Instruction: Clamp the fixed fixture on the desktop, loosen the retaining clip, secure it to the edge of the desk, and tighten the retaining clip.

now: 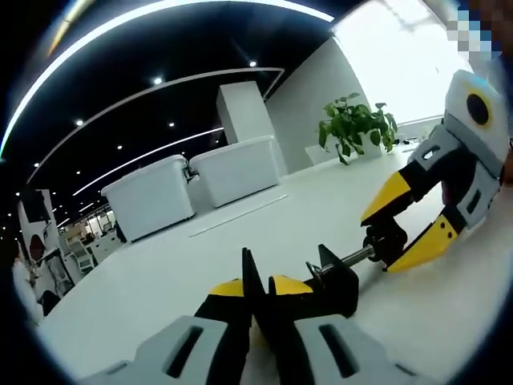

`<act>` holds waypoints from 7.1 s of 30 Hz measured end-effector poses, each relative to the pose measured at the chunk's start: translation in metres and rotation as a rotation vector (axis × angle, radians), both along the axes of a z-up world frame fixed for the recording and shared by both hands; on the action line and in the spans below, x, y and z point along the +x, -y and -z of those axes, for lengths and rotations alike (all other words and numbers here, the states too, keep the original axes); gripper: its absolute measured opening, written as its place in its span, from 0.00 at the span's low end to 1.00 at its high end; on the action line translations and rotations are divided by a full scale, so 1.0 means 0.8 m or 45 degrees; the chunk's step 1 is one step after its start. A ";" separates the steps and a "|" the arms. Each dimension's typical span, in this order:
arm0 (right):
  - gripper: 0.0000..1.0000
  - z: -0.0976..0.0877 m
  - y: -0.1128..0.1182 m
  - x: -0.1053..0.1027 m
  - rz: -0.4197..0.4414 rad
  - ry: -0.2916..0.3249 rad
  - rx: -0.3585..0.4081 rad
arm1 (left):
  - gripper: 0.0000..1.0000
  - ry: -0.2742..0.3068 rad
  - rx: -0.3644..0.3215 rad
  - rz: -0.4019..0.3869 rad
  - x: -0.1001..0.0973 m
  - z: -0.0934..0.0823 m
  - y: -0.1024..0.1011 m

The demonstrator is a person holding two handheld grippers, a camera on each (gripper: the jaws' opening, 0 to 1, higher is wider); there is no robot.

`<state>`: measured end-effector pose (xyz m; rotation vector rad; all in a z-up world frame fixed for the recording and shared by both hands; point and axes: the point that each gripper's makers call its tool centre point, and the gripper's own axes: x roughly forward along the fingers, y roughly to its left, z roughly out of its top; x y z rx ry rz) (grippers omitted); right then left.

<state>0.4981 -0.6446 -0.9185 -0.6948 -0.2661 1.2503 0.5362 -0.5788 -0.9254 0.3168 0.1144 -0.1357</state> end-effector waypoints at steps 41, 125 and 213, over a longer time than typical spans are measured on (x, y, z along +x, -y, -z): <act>0.25 0.004 0.009 0.017 0.048 -0.943 0.320 | 0.09 -0.015 -0.028 -0.012 -0.002 0.010 0.000; 0.23 -0.022 0.027 0.011 0.043 -0.380 0.191 | 0.10 -0.014 -0.028 -0.004 -0.001 0.010 0.000; 0.14 0.001 0.039 0.030 0.127 -0.541 0.166 | 0.10 -0.009 -0.024 -0.016 -0.002 0.009 0.004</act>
